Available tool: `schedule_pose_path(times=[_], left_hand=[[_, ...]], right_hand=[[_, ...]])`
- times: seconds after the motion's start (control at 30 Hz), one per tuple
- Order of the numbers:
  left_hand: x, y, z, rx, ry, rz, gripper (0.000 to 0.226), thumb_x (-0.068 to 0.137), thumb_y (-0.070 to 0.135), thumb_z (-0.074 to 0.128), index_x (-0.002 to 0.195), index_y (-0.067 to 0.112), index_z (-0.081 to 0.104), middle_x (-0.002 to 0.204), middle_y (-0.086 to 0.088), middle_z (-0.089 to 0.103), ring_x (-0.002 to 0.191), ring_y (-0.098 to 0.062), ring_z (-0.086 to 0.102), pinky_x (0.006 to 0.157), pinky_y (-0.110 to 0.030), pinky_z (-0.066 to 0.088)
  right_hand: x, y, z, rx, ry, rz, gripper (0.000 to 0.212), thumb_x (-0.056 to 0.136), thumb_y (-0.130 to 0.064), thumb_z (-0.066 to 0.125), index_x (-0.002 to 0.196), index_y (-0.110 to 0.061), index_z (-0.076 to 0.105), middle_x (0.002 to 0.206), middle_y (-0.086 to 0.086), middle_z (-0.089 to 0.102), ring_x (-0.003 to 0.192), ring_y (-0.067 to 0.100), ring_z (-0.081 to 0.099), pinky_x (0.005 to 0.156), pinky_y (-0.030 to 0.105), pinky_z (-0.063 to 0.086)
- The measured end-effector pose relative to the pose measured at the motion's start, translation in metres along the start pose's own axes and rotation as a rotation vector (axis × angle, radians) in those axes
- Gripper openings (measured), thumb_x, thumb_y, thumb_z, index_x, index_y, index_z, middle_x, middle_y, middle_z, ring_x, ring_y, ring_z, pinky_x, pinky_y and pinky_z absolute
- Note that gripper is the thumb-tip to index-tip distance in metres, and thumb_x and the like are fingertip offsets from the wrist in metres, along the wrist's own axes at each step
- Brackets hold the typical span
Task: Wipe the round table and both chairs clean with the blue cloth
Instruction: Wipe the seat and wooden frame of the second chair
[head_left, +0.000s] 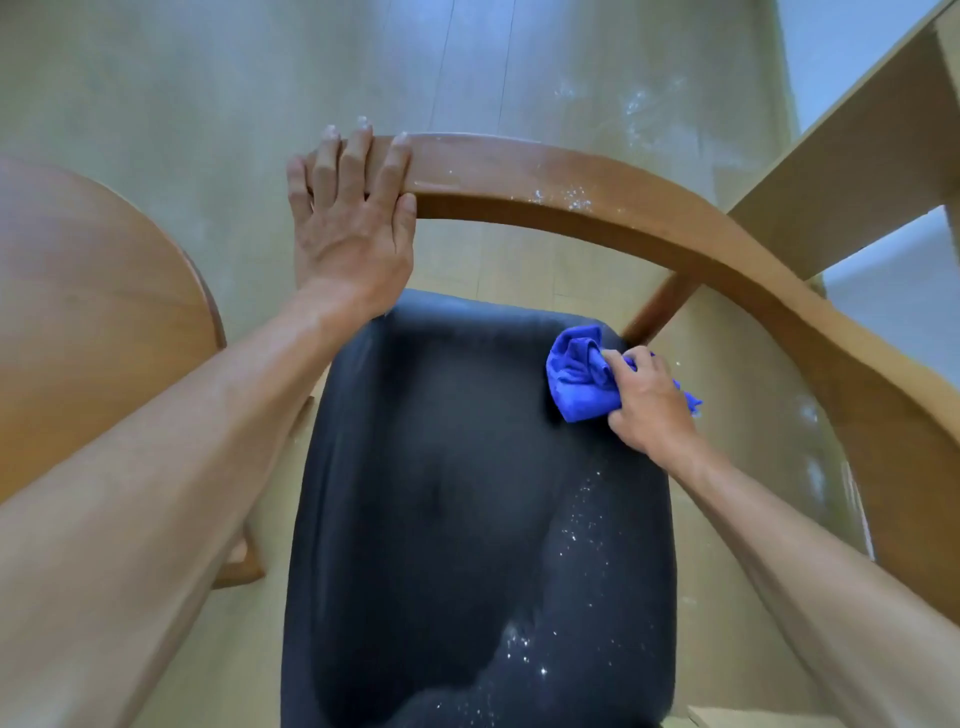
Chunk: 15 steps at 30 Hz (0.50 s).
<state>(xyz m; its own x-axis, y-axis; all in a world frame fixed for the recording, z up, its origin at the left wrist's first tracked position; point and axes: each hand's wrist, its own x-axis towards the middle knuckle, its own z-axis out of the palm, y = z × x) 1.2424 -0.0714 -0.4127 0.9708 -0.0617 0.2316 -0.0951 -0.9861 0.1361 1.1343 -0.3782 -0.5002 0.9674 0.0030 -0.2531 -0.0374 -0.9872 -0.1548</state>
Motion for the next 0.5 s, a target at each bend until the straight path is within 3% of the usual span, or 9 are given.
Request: schedule_pose_path(times=[0.1, 0.2, 0.33, 0.43, 0.5], left_hand=[[-0.002, 0.001, 0.000, -0.015, 0.000, -0.008, 0.052, 0.100, 0.036, 0.028, 0.151, 0.026, 0.022, 0.158, -0.008, 0.019, 0.146, -0.032, 0.011, 0.118, -0.052, 0.001], [0.000, -0.002, -0.001, -0.030, -0.017, 0.000, 0.052, 0.100, 0.036, 0.027, 0.151, 0.026, 0.021, 0.158, -0.008, 0.018, 0.146, -0.033, 0.011, 0.117, -0.053, 0.001], [-0.001, -0.001, -0.004, -0.059, -0.045, 0.020, 0.052, 0.100, 0.035, 0.026, 0.151, 0.024, 0.021, 0.158, -0.009, 0.018, 0.145, -0.034, 0.011, 0.117, -0.054, 0.002], [0.000, -0.004, -0.006, -0.072, -0.058, 0.015, 0.052, 0.101, 0.035, 0.025, 0.151, 0.024, 0.021, 0.158, -0.010, 0.019, 0.145, -0.035, 0.012, 0.117, -0.053, 0.002], [0.001, -0.005, -0.005, -0.067, -0.051, 0.027, 0.052, 0.101, 0.036, 0.023, 0.151, 0.024, 0.020, 0.158, -0.010, 0.019, 0.145, -0.035, 0.013, 0.117, -0.054, 0.003]], right_hand=[[-0.052, -0.010, 0.008, -0.088, -0.104, 0.015, 0.064, 0.071, -0.004, 0.052, 0.132, -0.020, 0.040, 0.124, 0.003, 0.040, 0.112, 0.026, 0.038, 0.080, 0.034, 0.045], [-0.122, -0.035, 0.023, -0.148, -0.312, -0.052, 0.064, 0.072, -0.005, 0.049, 0.133, -0.020, 0.034, 0.126, 0.003, 0.035, 0.114, 0.026, 0.037, 0.076, 0.036, 0.047], [-0.202, -0.076, 0.037, -0.065, -0.584, -0.154, 0.062, 0.072, 0.002, 0.047, 0.128, -0.020, 0.031, 0.125, 0.006, 0.032, 0.113, 0.028, 0.036, 0.065, 0.036, 0.034], [-0.195, -0.076, 0.018, -0.017, -0.599, -0.244, 0.050, 0.072, 0.003, 0.043, 0.117, -0.018, 0.036, 0.117, 0.005, 0.035, 0.107, 0.028, 0.042, 0.065, 0.040, 0.039], [-0.157, -0.065, 0.000, -0.018, -0.484, -0.260, 0.050, 0.071, 0.002, 0.041, 0.116, -0.020, 0.039, 0.112, 0.002, 0.036, 0.104, 0.026, 0.043, 0.066, 0.040, 0.044]])
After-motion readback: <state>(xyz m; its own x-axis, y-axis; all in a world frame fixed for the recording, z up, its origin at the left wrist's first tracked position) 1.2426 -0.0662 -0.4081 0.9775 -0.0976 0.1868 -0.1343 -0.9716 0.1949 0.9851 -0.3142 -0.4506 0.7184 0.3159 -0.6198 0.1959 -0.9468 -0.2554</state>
